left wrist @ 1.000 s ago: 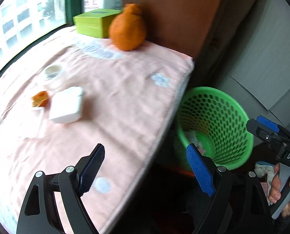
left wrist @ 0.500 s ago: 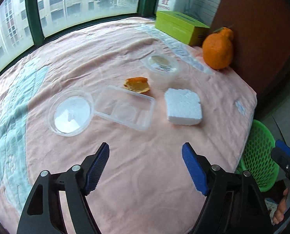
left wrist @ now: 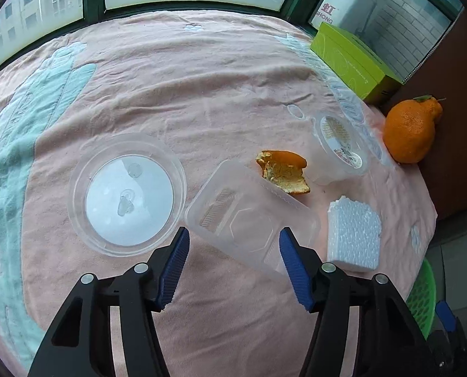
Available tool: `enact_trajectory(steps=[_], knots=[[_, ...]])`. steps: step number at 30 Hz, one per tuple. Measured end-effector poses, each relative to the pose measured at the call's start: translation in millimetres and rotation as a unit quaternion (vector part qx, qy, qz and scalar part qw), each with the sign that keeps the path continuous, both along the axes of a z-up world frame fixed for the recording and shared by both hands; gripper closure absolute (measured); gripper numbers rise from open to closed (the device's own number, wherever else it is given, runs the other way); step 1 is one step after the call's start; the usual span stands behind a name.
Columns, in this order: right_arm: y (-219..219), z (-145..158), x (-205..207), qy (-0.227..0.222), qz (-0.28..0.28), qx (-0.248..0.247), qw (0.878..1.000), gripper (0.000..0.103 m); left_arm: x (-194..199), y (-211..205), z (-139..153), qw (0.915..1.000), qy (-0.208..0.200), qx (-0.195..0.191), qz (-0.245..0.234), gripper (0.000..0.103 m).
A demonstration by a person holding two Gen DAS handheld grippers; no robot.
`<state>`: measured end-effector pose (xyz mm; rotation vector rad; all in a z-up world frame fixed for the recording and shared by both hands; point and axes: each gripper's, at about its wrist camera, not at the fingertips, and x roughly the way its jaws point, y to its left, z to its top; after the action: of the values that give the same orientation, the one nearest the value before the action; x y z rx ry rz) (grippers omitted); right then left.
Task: Collect trash
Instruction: 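Grasp the clear plastic tray with the left tool while the right tool grasps the white foam block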
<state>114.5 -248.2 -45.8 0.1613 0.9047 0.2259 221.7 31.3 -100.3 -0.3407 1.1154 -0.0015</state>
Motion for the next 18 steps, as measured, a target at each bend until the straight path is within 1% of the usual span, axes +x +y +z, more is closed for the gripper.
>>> enact_trajectory(steps=[4, 8, 9, 10, 14, 15, 16, 18], knots=[[4.4, -1.8, 6.5, 0.004, 0.003, 0.0, 1.0, 0.008, 7.5, 3.3, -9.0, 0.9998, 0.011, -0.011, 0.008, 0.057], [11.2, -3.6, 14.4, 0.007, 0.007, -0.003, 1.0, 0.008, 10.8, 5.4, -11.0, 0.9999, 0.007, -0.005, 0.01, 0.067], [13.2, -4.1, 15.7, 0.008, 0.008, -0.004, 1.0, 0.009, 11.8, 6.4, -11.5, 0.9999, 0.007, -0.004, 0.01, 0.073], [14.9, -4.7, 17.7, 0.01, 0.009, -0.004, 1.0, 0.01, 12.2, 8.1, -11.6, 0.9999, 0.006, -0.004, 0.01, 0.076], [22.8, -5.4, 25.2, 0.014, 0.012, 0.001, 1.0, 0.013, 9.4, 13.9, -9.7, 0.9998, -0.001, -0.012, 0.013, 0.08], [24.9, -5.7, 27.7, 0.016, 0.013, 0.003, 1.0, 0.014, 7.9, 14.8, -8.1, 0.9998, -0.003, -0.015, 0.013, 0.083], [27.0, -5.7, 30.1, 0.017, 0.014, 0.005, 1.0, 0.014, 5.7, 16.2, -6.3, 0.9997, -0.006, -0.018, 0.012, 0.092], [32.3, -6.3, 35.7, 0.019, 0.015, 0.007, 1.0, 0.015, 0.8, 18.0, -1.8, 0.9995, -0.012, -0.028, 0.005, 0.097]])
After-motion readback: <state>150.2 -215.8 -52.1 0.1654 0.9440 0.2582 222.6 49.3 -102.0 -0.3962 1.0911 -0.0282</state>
